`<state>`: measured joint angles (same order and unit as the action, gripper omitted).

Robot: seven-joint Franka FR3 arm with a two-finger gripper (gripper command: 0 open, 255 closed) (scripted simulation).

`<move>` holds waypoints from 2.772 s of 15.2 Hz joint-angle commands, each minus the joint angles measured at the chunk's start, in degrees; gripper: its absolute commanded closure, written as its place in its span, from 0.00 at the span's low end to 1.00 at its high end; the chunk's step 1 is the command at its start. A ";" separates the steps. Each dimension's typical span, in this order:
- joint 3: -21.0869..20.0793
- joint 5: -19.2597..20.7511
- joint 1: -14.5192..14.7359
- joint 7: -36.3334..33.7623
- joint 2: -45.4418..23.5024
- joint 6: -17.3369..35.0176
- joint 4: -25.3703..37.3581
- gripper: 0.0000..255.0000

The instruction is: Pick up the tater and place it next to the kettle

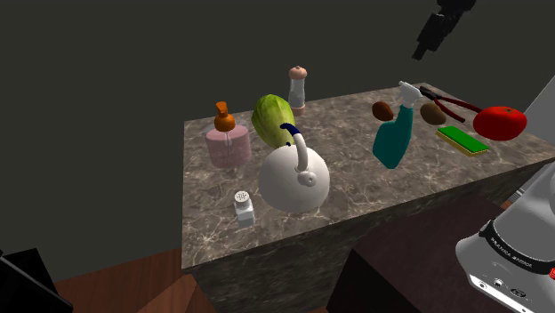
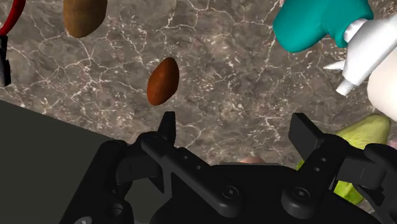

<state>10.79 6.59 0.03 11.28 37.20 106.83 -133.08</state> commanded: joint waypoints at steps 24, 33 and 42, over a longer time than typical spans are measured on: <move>14.85 -16.90 0.98 28.13 -44.68 20.11 10.56 0.00; 14.52 -18.12 0.90 28.95 -46.31 22.57 9.51 0.00; 14.51 -18.14 0.89 28.96 -46.35 22.56 9.54 1.00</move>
<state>25.31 -11.55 0.93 40.23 -9.12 129.41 -123.52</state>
